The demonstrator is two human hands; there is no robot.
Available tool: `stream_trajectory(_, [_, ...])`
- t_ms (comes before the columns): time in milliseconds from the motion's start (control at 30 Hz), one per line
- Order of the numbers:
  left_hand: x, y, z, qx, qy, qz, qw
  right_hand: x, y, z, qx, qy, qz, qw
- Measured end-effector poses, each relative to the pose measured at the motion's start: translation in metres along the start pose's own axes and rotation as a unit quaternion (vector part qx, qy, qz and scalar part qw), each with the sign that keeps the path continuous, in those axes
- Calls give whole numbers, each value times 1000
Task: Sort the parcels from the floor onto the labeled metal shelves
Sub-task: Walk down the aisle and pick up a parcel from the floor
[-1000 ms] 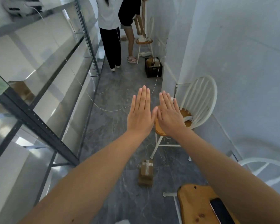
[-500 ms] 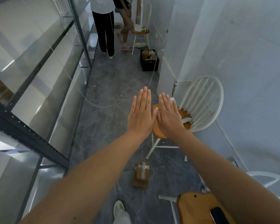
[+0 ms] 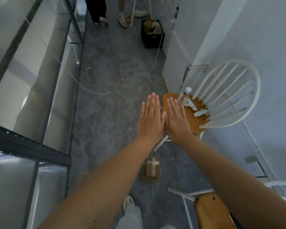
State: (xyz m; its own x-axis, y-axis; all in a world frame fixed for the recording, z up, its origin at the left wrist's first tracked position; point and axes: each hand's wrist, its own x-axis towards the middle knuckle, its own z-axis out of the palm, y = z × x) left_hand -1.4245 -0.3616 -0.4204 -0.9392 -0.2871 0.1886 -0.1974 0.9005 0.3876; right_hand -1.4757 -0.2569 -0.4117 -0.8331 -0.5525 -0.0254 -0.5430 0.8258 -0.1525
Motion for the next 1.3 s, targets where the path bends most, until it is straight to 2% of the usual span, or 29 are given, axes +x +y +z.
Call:
stream_trajectory(167, [-9,-10,50,-70,-75,-106,989,12,7,49,-9,-64,21,998])
stream_trajectory(367, [-6,-41,121,-45,-123,-82,988,24,29,125,23,-109,34,993])
stream_trajectory(533, [-7,-76,212,-16,-160,-81,984,39,55,224,84,-148,60,984])
stream_trajectory(800, [-69,-112,392,-109,-207,-212,949,24,106,410,159,-207,95,961])
stream_trajectory(1000, [-128,-150,502,-121,-256,-186,941,-11,147,532,180,-262,154,935])
stream_trajectory(1133, [-156,-174,555,-124,-250,-218,935,-27,157,592,205,-275,175,923])
stream_trajectory(1233, [-171,-183,581,-163,-237,-289,913,-35,160,628,264,-261,250,894])
stream_trajectory(1300, [-178,-186,593,-256,-227,-349,873,-40,159,643,319,-236,316,862])
